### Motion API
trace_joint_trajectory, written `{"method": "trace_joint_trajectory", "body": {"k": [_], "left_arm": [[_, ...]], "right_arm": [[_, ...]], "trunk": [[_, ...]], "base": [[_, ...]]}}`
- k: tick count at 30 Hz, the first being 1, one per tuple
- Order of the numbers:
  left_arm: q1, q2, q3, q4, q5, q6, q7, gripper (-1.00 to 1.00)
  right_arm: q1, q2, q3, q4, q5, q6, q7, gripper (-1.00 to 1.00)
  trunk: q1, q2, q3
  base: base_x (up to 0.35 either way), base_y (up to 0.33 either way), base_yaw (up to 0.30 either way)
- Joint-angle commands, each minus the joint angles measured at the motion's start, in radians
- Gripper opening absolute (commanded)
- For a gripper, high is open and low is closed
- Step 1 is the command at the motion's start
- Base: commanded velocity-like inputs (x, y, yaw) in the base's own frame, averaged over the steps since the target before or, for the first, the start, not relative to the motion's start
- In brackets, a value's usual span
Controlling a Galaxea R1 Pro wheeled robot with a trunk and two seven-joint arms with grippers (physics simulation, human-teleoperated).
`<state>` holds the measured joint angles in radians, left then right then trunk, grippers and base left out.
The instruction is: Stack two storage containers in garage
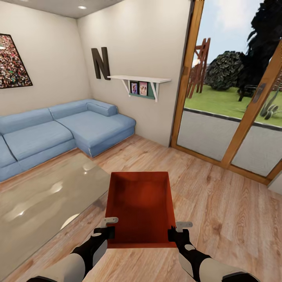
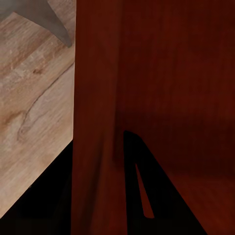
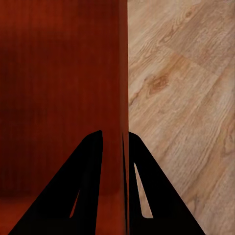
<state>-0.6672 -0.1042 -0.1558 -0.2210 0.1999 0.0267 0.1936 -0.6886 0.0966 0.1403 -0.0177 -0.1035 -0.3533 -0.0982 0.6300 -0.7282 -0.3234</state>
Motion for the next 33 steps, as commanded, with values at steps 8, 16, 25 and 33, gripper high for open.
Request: {"method": "trace_joint_trajectory", "body": {"k": [8, 16, 25, 33], "left_arm": [[-0.002, 0.01, 0.07, -0.005, -0.013, -0.038, 0.015, -1.0], [-0.002, 0.011, 0.07, -0.006, -0.013, -0.039, 0.015, -1.0], [-0.002, 0.01, 0.07, -0.005, -0.013, -0.039, 0.015, -1.0], [-0.002, 0.011, 0.07, -0.005, -0.013, -0.039, 0.015, -1.0]], "right_arm": [[0.0, 0.0, -0.015, 0.018, -0.016, -0.006, 0.0, -1.0], [0.0, 0.0, -0.015, 0.018, -0.016, -0.006, 0.0, -1.0], [0.0, 0.0, -0.015, 0.018, -0.016, -0.006, 0.0, -1.0], [0.0, 0.0, -0.014, 0.018, -0.016, -0.006, 0.0, -1.0]], "trunk": [[0.0, -0.001, 0.012], [0.0, -0.001, 0.025], [0.0, -0.001, 0.04], [0.0, -0.001, 0.053]], "base": [[0.0, 0.0, 0.0], [0.0, 0.0, 0.0], [0.0, 0.0, 0.0], [0.0, 0.0, 0.0]]}}
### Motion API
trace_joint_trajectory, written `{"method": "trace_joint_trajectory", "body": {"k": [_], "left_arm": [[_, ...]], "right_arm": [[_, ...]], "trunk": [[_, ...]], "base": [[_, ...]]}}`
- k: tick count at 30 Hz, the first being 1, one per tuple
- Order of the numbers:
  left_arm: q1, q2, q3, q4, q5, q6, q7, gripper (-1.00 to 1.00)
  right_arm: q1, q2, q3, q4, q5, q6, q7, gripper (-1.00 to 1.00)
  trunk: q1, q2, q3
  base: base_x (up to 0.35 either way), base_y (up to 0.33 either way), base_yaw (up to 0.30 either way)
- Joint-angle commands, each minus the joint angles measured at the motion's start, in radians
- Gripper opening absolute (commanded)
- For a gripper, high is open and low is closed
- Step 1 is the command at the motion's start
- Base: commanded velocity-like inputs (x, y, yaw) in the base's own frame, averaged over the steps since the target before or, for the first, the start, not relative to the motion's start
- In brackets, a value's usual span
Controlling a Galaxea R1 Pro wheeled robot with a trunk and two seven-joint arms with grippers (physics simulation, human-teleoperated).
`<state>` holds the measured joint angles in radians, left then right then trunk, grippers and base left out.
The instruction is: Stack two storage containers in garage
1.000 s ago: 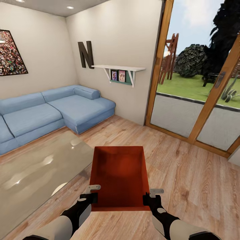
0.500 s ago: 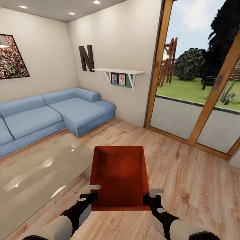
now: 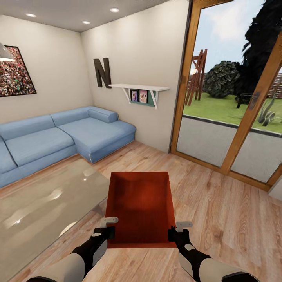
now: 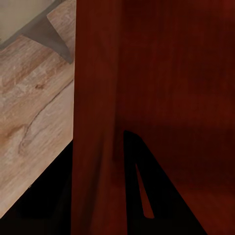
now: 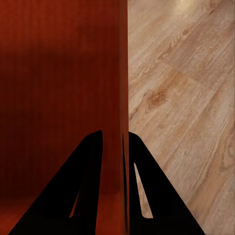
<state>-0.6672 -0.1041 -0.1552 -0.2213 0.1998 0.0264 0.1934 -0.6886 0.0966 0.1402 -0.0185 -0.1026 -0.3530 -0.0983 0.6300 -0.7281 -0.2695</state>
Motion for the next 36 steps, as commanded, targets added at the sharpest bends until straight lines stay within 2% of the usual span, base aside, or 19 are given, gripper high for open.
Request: {"method": "trace_joint_trajectory", "body": {"k": [1, 36], "left_arm": [[-0.002, 0.011, 0.069, -0.004, -0.013, -0.039, 0.015, -1.0], [-0.002, 0.011, 0.069, -0.007, -0.013, -0.039, 0.015, -1.0]], "right_arm": [[0.0, 0.0, -0.014, 0.019, -0.017, -0.006, 0.0, -1.0], [0.0, 0.0, -0.014, 0.019, -0.017, -0.006, 0.0, -1.0]], "trunk": [[0.0, -0.001, 0.0], [0.0, -0.001, 0.057]], "base": [[0.0, 0.0, 0.0], [0.0, 0.0, 0.0]]}}
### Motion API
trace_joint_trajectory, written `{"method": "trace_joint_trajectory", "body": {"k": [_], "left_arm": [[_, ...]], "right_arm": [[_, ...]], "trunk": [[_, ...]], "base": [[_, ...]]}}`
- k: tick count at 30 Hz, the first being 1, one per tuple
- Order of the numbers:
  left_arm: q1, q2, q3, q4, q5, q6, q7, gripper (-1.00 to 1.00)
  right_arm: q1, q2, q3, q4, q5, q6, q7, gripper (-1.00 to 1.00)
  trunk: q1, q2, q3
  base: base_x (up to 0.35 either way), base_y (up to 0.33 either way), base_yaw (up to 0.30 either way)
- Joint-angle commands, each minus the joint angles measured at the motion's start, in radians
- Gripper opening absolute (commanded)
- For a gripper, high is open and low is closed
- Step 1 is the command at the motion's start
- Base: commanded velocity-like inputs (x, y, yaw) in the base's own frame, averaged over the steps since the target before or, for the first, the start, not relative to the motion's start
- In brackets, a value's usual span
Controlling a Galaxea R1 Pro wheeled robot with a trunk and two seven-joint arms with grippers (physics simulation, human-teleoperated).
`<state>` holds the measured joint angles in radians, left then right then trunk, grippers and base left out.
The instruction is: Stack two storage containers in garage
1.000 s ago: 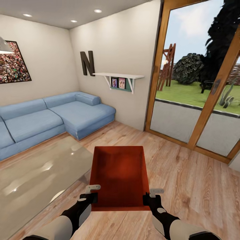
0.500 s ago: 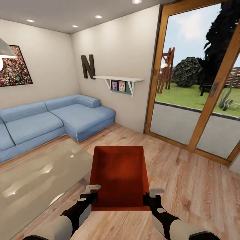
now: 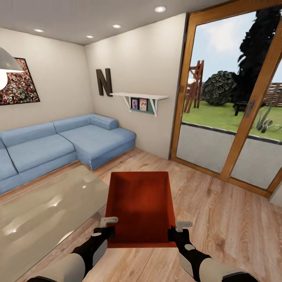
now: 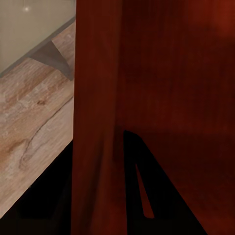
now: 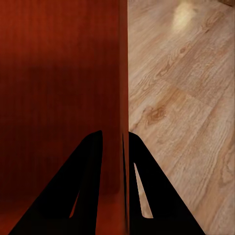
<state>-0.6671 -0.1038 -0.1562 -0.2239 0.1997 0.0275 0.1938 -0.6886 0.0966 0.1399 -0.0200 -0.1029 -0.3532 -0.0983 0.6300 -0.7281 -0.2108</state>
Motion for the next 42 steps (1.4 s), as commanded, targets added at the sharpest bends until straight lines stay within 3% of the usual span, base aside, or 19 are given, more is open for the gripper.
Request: {"method": "trace_joint_trajectory", "body": {"k": [1, 42], "left_arm": [[-0.002, 0.01, 0.07, -0.004, -0.013, -0.04, 0.015, -1.0], [-0.002, 0.01, 0.07, -0.006, -0.013, -0.04, 0.014, -1.0]], "right_arm": [[0.0, 0.0, -0.014, 0.02, -0.017, -0.006, 0.0, -1.0], [0.0, 0.0, -0.014, 0.02, -0.016, -0.006, 0.0, -1.0]], "trunk": [[0.0, -0.001, 0.0], [0.0, -0.001, 0.067]], "base": [[0.0, 0.0, 0.0], [0.0, 0.0, 0.0]]}}
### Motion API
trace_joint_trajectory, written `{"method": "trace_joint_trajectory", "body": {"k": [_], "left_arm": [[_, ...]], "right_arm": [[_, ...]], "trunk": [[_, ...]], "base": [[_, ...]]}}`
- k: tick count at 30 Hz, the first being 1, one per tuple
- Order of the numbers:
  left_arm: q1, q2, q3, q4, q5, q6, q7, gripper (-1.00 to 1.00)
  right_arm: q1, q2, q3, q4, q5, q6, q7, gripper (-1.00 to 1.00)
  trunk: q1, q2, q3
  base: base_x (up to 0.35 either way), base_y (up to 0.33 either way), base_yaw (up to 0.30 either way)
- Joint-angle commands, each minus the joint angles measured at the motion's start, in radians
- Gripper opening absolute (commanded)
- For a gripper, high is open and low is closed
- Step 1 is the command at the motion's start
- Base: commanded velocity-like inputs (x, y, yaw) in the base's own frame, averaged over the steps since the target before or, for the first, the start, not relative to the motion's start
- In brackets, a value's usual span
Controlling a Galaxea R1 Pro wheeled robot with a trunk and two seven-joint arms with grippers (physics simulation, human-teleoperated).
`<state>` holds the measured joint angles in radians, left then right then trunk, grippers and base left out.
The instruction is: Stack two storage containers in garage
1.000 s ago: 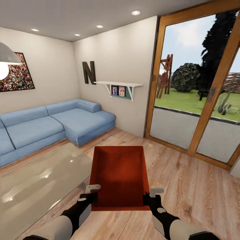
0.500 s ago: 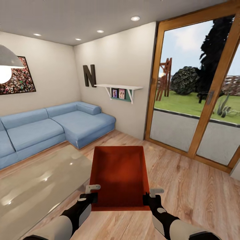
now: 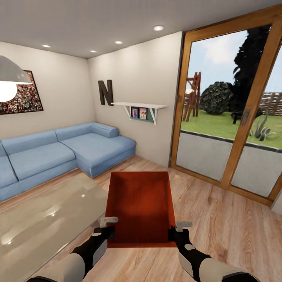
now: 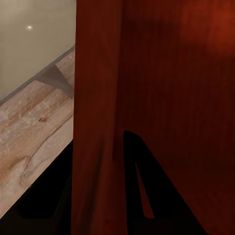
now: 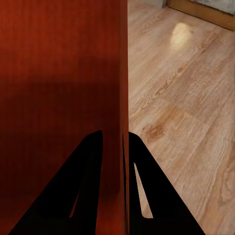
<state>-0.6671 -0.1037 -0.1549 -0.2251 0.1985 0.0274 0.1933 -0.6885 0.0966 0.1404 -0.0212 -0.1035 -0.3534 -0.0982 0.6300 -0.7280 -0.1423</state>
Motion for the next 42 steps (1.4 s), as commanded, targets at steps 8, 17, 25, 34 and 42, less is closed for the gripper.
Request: {"method": "trace_joint_trajectory", "body": {"k": [8, 17, 25, 34, 42], "left_arm": [[-0.002, 0.01, 0.069, -0.005, -0.011, -0.04, 0.015, -1.0], [-0.002, 0.01, 0.069, -0.005, -0.011, -0.04, 0.015, -1.0], [-0.002, 0.01, 0.069, -0.006, -0.011, -0.04, 0.015, -1.0], [-0.002, 0.01, 0.069, -0.007, -0.011, -0.04, 0.015, -1.0], [-0.002, 0.01, 0.069, -0.007, -0.011, -0.04, 0.015, -1.0]], "right_arm": [[0.0, 0.0, -0.015, 0.021, -0.015, -0.005, 0.001, -1.0], [0.0, 0.0, -0.015, 0.021, -0.016, -0.006, 0.0, -1.0], [0.0, 0.0, -0.015, 0.021, -0.015, -0.006, 0.0, -1.0], [0.0, 0.0, -0.015, 0.021, -0.015, -0.006, 0.001, -1.0], [0.0, 0.0, -0.015, 0.021, -0.015, -0.006, 0.001, -1.0]], "trunk": [[0.0, -0.001, 0.012], [0.0, -0.001, 0.026], [0.0, -0.001, 0.039], [0.0, -0.001, 0.054], [0.0, -0.001, 0.067]], "base": [[0.0, 0.0, 0.0], [0.0, 0.0, 0.0], [0.0, 0.0, 0.0], [0.0, 0.0, 0.0], [0.0, 0.0, -0.003]]}}
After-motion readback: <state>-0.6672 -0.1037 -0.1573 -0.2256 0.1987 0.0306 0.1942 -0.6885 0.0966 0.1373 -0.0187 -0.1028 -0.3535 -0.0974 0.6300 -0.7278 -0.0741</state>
